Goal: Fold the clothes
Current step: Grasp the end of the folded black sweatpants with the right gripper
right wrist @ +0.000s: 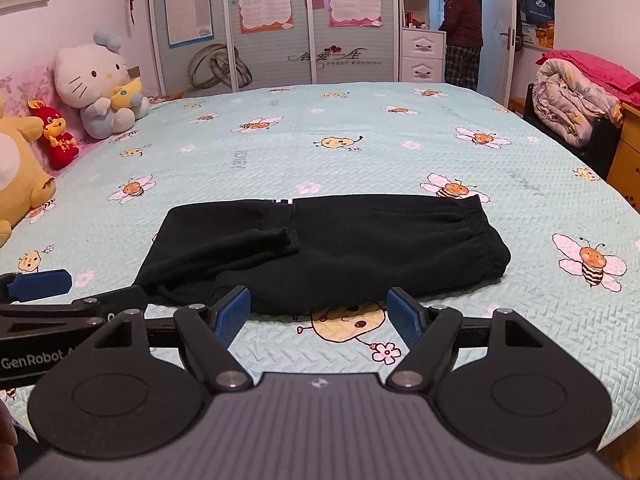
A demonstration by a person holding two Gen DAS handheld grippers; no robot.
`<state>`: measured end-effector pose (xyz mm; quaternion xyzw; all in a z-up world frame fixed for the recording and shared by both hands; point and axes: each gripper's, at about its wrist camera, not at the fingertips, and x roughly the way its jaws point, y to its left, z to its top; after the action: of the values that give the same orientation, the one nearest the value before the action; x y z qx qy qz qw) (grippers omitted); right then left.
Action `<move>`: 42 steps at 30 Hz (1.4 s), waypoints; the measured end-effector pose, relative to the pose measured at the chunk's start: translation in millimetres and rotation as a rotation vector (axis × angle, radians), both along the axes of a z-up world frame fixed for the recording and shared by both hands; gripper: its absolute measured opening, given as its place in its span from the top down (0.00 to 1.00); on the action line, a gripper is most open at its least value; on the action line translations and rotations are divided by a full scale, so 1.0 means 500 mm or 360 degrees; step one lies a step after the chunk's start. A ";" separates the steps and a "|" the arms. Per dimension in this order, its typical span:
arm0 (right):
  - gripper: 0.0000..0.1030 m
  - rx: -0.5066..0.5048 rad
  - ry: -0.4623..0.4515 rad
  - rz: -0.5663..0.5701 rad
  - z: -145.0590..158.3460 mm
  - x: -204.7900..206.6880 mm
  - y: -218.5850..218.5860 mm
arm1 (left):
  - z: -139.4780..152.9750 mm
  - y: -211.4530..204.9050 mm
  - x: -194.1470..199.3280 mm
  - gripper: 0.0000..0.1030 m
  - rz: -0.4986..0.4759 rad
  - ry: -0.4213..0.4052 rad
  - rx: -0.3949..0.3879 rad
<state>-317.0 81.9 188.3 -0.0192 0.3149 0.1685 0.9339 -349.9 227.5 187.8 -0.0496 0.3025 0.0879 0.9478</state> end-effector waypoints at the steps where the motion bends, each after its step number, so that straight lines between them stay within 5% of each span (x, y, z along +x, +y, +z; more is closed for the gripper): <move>1: 0.27 -0.0003 0.0004 -0.0001 -0.004 0.002 0.000 | -0.004 0.001 0.002 0.14 0.0003 0.0006 -0.0002; 10: 0.27 -0.0015 0.0086 0.0006 -0.057 0.035 0.004 | -0.072 0.029 0.041 0.14 0.0039 0.0123 -0.0049; 18: 0.27 0.0055 0.0277 0.0005 -0.165 0.108 -0.012 | -0.153 0.094 0.083 0.14 0.0153 0.0247 -0.0110; 21: 0.27 0.0291 0.0387 -0.0049 -0.212 0.160 -0.075 | -0.171 0.129 0.091 0.14 0.0217 0.0264 -0.0134; 25: 0.27 0.0978 0.0534 -0.0264 -0.291 0.248 -0.235 | -0.184 0.168 0.098 0.14 0.0282 0.0268 -0.0179; 28: 0.27 0.1332 0.0552 -0.0445 -0.345 0.307 -0.338 | -0.187 0.175 0.107 0.14 0.0295 0.0266 -0.0172; 36: 0.27 0.1729 0.0505 -0.0620 -0.444 0.425 -0.440 | -0.200 0.154 0.134 0.14 0.0244 0.0304 -0.0137; 42: 0.26 0.1551 0.0478 -0.0679 -0.421 0.496 -0.418 | -0.208 0.134 0.148 0.14 0.0210 0.0342 -0.0112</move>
<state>-68.9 -127.1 -22.4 0.5036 0.3272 0.1026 0.7930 -275.7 294.5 83.7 -0.0929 0.4012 0.1441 0.8998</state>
